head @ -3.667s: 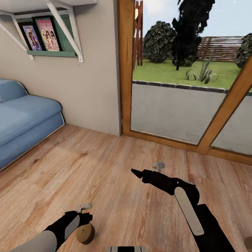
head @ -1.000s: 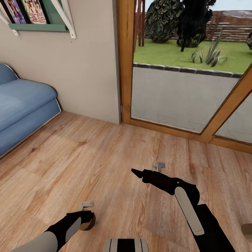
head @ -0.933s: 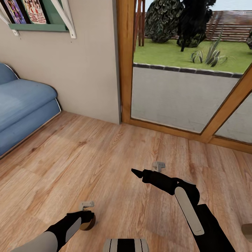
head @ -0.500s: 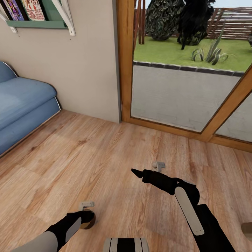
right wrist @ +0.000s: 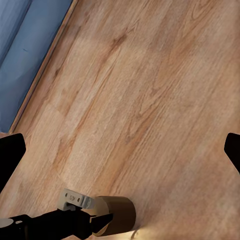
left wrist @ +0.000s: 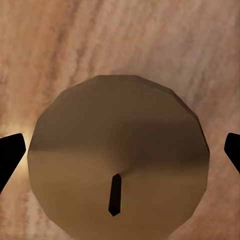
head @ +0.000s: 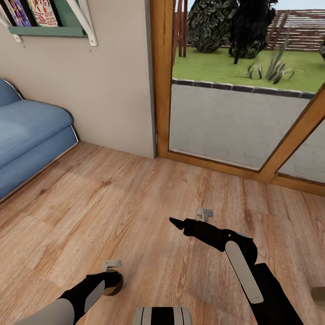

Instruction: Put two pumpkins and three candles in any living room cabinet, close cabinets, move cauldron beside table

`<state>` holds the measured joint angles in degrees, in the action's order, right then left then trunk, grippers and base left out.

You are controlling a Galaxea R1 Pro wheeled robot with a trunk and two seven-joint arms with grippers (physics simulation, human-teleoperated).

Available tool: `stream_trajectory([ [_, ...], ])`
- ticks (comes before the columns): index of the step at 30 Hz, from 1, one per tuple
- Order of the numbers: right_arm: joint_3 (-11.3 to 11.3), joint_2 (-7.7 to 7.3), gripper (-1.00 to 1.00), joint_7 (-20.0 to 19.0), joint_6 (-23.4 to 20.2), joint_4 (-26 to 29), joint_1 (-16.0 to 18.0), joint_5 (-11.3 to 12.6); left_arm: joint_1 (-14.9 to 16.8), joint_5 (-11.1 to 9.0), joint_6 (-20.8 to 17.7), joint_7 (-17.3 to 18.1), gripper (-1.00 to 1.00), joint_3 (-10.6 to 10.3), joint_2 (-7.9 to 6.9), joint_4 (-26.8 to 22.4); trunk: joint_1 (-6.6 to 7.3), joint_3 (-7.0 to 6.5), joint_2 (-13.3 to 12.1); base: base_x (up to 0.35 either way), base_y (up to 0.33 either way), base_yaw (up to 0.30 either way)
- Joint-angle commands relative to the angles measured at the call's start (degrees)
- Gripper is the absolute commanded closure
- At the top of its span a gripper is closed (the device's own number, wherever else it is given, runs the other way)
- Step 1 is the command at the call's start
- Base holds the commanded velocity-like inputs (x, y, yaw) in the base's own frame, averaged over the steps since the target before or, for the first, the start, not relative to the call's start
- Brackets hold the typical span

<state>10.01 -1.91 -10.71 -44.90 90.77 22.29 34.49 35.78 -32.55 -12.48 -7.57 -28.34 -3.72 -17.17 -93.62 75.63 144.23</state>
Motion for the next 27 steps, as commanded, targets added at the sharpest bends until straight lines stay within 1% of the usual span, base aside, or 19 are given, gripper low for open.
stream_trajectory([
  [1, 0.01, -0.03, -1.00, -0.22, -0.19, 0.03, 0.03, -0.21, 0.00, -0.58, -0.28, -0.43, -1.00, -0.48, -0.06, -0.20, 0.01, 0.04, 0.02, 0.000, 0.000, 0.000],
  [7, 0.01, -0.03, -1.00, -0.25, -0.19, 0.05, 0.03, -0.21, -0.01, -0.58, -0.26, -0.43, -1.00, -0.41, -0.06, -0.18, 0.01, 0.04, 0.02, 0.000, 0.000, 0.000],
  [8, 0.01, -0.03, -1.00, -0.26, -0.19, 0.07, 0.03, -0.21, -0.01, -0.58, -0.26, -0.43, 1.00, -0.41, -0.06, -0.17, 0.01, 0.04, 0.02, 0.000, 0.000, 0.000],
  [27, 0.00, -0.03, -1.00, -0.23, -0.19, 0.03, 0.03, -0.21, 0.01, -0.58, -0.26, -0.39, 1.00, -0.46, -0.06, -0.20, 0.01, 0.04, 0.02, 0.000, 0.000, 0.000],
])
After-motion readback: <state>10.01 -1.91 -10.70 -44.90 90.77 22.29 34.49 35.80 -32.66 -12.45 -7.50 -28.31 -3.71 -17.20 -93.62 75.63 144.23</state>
